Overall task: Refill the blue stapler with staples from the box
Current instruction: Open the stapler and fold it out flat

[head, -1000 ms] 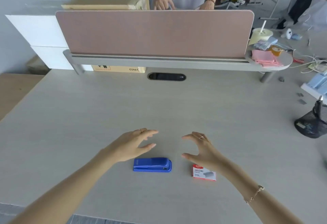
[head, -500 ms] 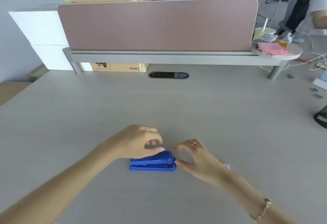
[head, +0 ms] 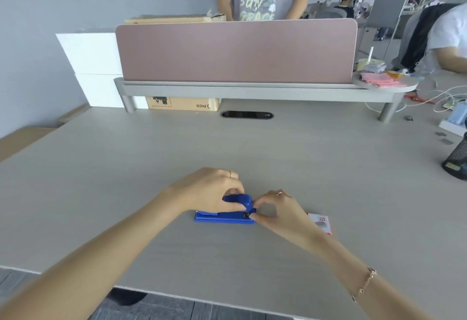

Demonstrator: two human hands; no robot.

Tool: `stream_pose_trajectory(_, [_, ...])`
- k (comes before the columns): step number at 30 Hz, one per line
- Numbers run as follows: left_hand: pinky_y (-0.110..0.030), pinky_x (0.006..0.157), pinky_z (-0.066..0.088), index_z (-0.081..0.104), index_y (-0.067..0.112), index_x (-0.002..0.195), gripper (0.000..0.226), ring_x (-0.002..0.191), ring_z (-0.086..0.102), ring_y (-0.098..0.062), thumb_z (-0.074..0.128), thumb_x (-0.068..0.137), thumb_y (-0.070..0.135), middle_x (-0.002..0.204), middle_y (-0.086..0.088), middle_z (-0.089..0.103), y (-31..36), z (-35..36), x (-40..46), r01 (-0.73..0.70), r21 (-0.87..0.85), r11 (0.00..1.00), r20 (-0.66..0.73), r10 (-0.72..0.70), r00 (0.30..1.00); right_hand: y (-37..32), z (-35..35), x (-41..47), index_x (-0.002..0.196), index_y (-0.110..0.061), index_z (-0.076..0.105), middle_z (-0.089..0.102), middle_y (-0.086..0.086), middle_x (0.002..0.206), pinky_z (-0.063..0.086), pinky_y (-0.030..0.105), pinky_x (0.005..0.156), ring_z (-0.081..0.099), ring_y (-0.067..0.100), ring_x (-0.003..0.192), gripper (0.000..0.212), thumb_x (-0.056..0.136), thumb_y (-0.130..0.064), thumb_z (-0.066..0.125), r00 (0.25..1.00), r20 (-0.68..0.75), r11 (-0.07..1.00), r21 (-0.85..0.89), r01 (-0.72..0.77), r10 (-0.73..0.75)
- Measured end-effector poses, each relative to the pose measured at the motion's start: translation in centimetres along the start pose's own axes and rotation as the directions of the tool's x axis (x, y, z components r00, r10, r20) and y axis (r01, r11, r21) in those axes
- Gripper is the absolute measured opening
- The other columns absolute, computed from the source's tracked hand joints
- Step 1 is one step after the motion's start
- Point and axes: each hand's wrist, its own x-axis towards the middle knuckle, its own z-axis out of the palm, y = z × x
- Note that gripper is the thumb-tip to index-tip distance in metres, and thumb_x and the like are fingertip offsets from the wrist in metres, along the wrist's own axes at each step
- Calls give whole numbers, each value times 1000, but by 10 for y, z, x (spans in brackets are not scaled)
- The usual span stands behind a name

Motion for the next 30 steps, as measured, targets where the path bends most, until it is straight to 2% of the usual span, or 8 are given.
stream_pose_trajectory(5, [-25, 64, 41, 67, 27, 97, 25, 74, 47, -6, 59, 86, 49, 86, 13, 55, -2, 2, 3, 3, 10, 1000, 17, -3, 1000, -4, 2, 6, 75, -33, 61, 64, -7, 93, 34, 6, 70, 46, 6, 94, 9, 76, -30, 70, 998, 8, 997, 46, -61, 61])
stream_pose_trajectory(8, [-24, 64, 40, 67, 26, 98, 25, 75, 47, -6, 60, 86, 47, 88, 11, 58, -2, 1, 5, -3, 15, 1000, 26, 3, 1000, -5, 3, 8, 79, -21, 66, 67, 0, 96, 36, 13, 73, 49, 12, 96, 11, 75, -30, 71, 997, 12, 995, 71, -76, 75])
stream_pose_trajectory(10, [-24, 64, 41, 67, 26, 98, 25, 76, 48, -6, 61, 86, 47, 87, 10, 58, -2, 1, 5, -4, 7, 1000, 31, 4, 1000, -5, 4, 9, 84, -15, 68, 67, 5, 94, 39, 23, 76, 51, 16, 96, 19, 74, -30, 72, 997, 9, 995, 58, -78, 78])
stream_pose_trajectory(15, [-25, 64, 41, 67, 23, 95, 25, 75, 49, -8, 61, 86, 46, 81, 12, 52, 1, -1, 6, -5, 29, 1000, 58, 3, 998, -6, 6, 13, 80, -13, 70, 68, 9, 89, 42, 34, 84, 53, 20, 92, 24, 70, -35, 74, 995, -12, 995, 33, -94, 95])
stream_pose_trajectory(19, [-24, 61, 37, 64, 19, 91, 27, 75, 48, -11, 56, 89, 44, 81, 10, 50, 6, -6, 6, 7, 54, 998, 116, -13, 993, -4, 7, 14, 76, -10, 68, 67, 12, 85, 42, 36, 84, 54, 23, 89, 29, 69, -37, 74, 995, -11, 994, 17, -104, 104])
stream_pose_trajectory(22, [-25, 60, 31, 62, 16, 95, 30, 74, 44, -11, 51, 93, 44, 85, 8, 47, 11, -10, 5, 6, 84, 996, 147, -18, 989, -4, 7, 13, 75, -17, 70, 68, 8, 83, 41, 36, 84, 54, 20, 89, 21, 70, -37, 74, 994, -25, 994, 39, -104, 105])
stream_pose_trajectory(26, [-28, 66, 38, 61, 17, 102, 31, 75, 44, -12, 50, 94, 44, 88, 7, 48, 14, -10, 0, 12, 112, 994, 137, -27, 990, -5, 8, 11, 78, -27, 70, 64, -8, 77, 41, 34, 90, 50, 8, 83, 13, 72, -39, 71, 996, -44, 997, -2, -73, 73])
stream_pose_trajectory(30, [-28, 71, 40, 58, 17, 107, 30, 79, 49, -15, 48, 96, 42, 91, 9, 47, 14, -8, -4, 24, 85, 996, 99, -32, 995, -5, 8, 8, 85, -34, 70, 64, -9, 76, 41, 34, 91, 51, 9, 86, 11, 75, -34, 68, 997, -56, 998, 28, -59, 61])
